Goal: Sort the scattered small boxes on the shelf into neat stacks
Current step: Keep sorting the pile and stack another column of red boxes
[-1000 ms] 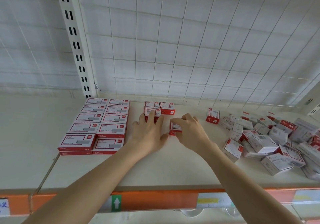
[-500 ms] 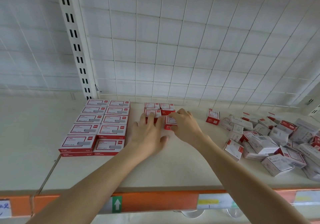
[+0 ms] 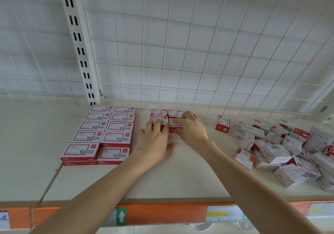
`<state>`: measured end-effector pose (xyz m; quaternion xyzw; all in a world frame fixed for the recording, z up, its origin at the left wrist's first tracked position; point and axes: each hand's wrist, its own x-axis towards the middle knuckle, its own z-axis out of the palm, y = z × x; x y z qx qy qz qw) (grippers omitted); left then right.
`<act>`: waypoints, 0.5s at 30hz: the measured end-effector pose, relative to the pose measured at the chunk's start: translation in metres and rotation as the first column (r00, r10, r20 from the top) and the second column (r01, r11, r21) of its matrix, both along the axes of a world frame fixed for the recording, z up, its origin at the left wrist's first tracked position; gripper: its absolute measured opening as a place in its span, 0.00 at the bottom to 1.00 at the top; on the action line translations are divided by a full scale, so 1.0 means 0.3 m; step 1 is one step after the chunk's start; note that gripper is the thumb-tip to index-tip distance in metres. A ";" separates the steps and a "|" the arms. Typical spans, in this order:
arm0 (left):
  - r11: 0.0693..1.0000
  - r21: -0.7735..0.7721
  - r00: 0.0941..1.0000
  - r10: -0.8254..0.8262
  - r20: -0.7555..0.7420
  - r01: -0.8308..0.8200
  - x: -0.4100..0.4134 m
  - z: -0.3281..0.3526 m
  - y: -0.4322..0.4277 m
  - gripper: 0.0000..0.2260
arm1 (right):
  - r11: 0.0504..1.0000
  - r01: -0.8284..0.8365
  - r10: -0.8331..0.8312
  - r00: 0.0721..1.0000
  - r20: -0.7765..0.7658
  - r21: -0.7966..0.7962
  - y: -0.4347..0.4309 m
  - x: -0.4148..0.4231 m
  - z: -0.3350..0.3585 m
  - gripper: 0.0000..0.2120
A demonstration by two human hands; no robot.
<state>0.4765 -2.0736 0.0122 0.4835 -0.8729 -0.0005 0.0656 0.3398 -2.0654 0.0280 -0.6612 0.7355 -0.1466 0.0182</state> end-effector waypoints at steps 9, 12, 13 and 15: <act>1.000 -0.015 1.000 -0.007 -0.009 0.007 0.005 -0.005 -0.003 0.28 | 1.000 0.001 -0.001 1.000 -0.024 -0.031 -0.012 -0.006 -0.014 0.16; 1.000 -0.017 1.000 -0.010 -0.012 0.009 0.003 -0.002 0.000 0.28 | 0.999 0.005 -0.006 1.000 -0.023 -0.041 -0.013 -0.006 -0.018 0.16; 1.000 -0.017 1.000 -0.011 -0.011 0.011 0.002 0.000 0.001 0.27 | 0.999 0.005 -0.006 1.000 -0.026 -0.042 -0.013 -0.005 -0.019 0.16; 1.000 -0.018 1.000 -0.010 -0.012 0.009 0.003 0.005 0.002 0.27 | 0.999 0.003 -0.004 0.999 -0.033 -0.047 -0.015 -0.005 -0.020 0.16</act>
